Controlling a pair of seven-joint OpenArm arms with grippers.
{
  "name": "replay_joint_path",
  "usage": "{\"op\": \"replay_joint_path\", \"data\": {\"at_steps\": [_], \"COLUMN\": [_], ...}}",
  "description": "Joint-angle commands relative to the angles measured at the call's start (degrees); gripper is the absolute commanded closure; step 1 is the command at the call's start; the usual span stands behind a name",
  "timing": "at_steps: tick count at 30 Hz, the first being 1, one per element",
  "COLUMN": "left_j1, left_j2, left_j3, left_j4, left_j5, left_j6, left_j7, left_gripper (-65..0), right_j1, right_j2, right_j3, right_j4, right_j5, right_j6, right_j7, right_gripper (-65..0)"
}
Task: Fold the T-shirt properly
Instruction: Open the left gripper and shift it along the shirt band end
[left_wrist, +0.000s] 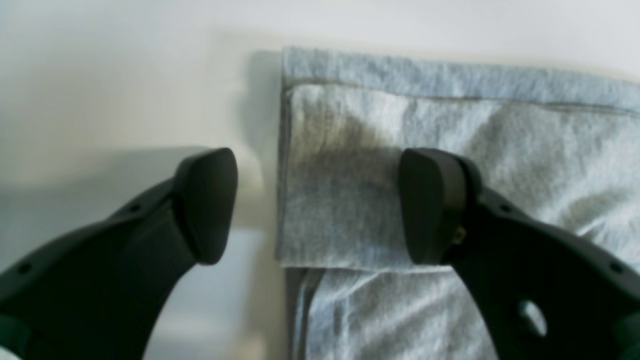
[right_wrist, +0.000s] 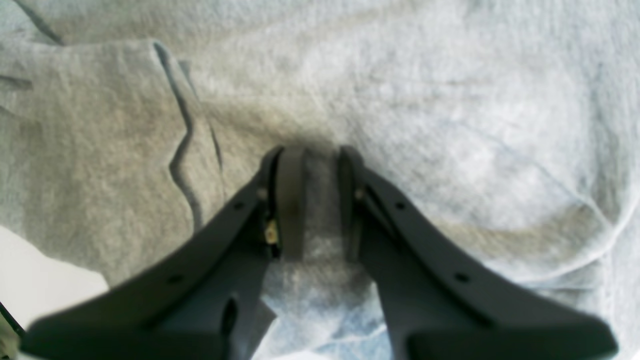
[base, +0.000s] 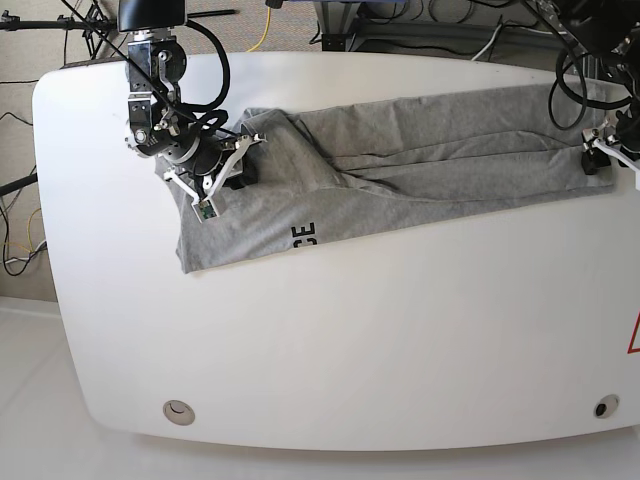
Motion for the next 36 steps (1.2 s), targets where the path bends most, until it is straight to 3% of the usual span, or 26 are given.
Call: {"op": "replay_joint_path", "data": {"at_steps": [1,13,15,17,23,25,36], "left_j1": [-0.21,-1.13,-0.59,-0.54,-0.45,-0.67,-0.83], "left_j2": [-1.45,-0.66,-0.2,-0.02,0.02,-0.39,-0.93], "left_j3": [-0.05,0.3,1.16,1.6,3.06,4.38,5.16], "left_j4": [1.4,2.74,1.85,1.65,1.17,0.62,0.73], "left_j5": [-0.14,0.02,-0.04,-0.11,-0.18,0.07,-0.29], "left_j6": [-0.06,-0.06,-0.06,-0.06,-0.06,-0.06,-0.06], "left_j7": [0.0,1.01,-0.72,-1.7,-4.31,-4.37,-4.44], "left_gripper": [-48.1,-48.0,-45.5,-41.7,-19.3,-2.2,0.0], "right_j1": [0.46,0.18,0.19,0.14,0.18,0.22,0.07], "right_j2": [0.43,0.34,0.33,0.35,0.36,0.37,0.37], "right_j3": [0.1,0.07,0.03,0.0,-0.03,0.01,-0.03], "right_j4": [0.69,0.91,0.9,0.87,0.87,0.82,0.81], "right_j5": [-0.28,-0.39,-0.54,-0.55,-0.61,-0.86,-1.17], "right_j6": [0.14,0.09,-0.04,-0.07,-0.12,-0.22,-0.3], "right_j7": [0.05,-0.19,-0.47,-0.53,-0.71,-1.06,-1.07], "right_gripper": [-11.7,-11.9,-11.7,-11.7,-11.8,-11.9,-11.6]}}
